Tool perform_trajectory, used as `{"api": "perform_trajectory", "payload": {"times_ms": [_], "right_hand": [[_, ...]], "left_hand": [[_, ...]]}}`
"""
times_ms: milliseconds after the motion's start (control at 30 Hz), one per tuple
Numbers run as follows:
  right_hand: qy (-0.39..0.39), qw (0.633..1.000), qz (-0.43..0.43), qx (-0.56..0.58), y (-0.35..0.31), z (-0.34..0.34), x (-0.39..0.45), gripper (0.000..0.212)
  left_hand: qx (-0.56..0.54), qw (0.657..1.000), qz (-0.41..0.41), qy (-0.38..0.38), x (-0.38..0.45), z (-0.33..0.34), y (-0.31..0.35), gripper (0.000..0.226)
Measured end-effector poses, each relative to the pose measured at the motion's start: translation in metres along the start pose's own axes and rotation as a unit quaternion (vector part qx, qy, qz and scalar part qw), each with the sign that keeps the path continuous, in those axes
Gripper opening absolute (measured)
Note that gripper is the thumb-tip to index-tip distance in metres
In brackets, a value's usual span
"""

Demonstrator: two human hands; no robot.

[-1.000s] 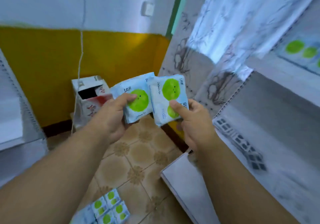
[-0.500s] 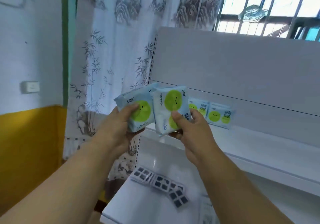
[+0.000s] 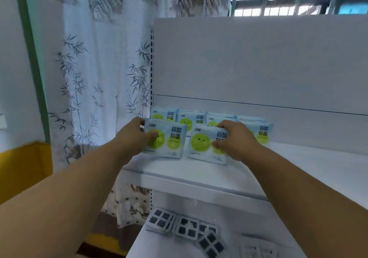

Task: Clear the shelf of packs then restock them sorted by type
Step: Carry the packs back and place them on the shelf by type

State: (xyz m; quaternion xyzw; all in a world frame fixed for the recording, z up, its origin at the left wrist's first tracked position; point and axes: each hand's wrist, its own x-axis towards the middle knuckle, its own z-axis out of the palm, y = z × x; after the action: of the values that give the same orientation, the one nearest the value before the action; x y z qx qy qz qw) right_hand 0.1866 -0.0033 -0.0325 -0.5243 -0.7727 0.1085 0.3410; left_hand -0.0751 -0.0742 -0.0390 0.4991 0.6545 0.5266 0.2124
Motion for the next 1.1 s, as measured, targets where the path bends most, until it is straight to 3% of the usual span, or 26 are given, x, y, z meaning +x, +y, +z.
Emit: {"api": "perform_trajectory", "payload": {"times_ms": [167, 333, 600, 767, 900, 1100], "right_hand": [[0.011, 0.997, 0.013, -0.07, -0.013, 0.04, 0.043, 0.051], [0.058, 0.967, 0.013, -0.248, -0.031, 0.064, 0.07, 0.052], [0.06, 0.977, 0.001, -0.205, -0.042, 0.091, 0.095, 0.046], [0.078, 0.967, 0.006, -0.243, -0.046, 0.098, 0.095, 0.04], [0.078, 0.96, -0.026, -0.268, -0.055, 0.094, 0.088, 0.049], [0.059, 0.971, -0.098, -0.21, -0.068, 0.084, 0.058, 0.051]], "left_hand": [[0.042, 0.999, 0.012, -0.009, 0.072, -0.004, -0.014, 0.031], [0.11, 0.993, 0.031, -0.02, 0.122, -0.001, -0.025, 0.025], [0.182, 0.982, 0.04, -0.04, 0.154, -0.002, -0.036, 0.032], [0.164, 0.986, 0.021, -0.034, 0.15, 0.0, -0.036, 0.071], [0.213, 0.976, 0.045, 0.013, 0.135, 0.004, -0.032, 0.064], [0.273, 0.955, 0.099, 0.056, 0.083, 0.008, -0.018, 0.063]]}}
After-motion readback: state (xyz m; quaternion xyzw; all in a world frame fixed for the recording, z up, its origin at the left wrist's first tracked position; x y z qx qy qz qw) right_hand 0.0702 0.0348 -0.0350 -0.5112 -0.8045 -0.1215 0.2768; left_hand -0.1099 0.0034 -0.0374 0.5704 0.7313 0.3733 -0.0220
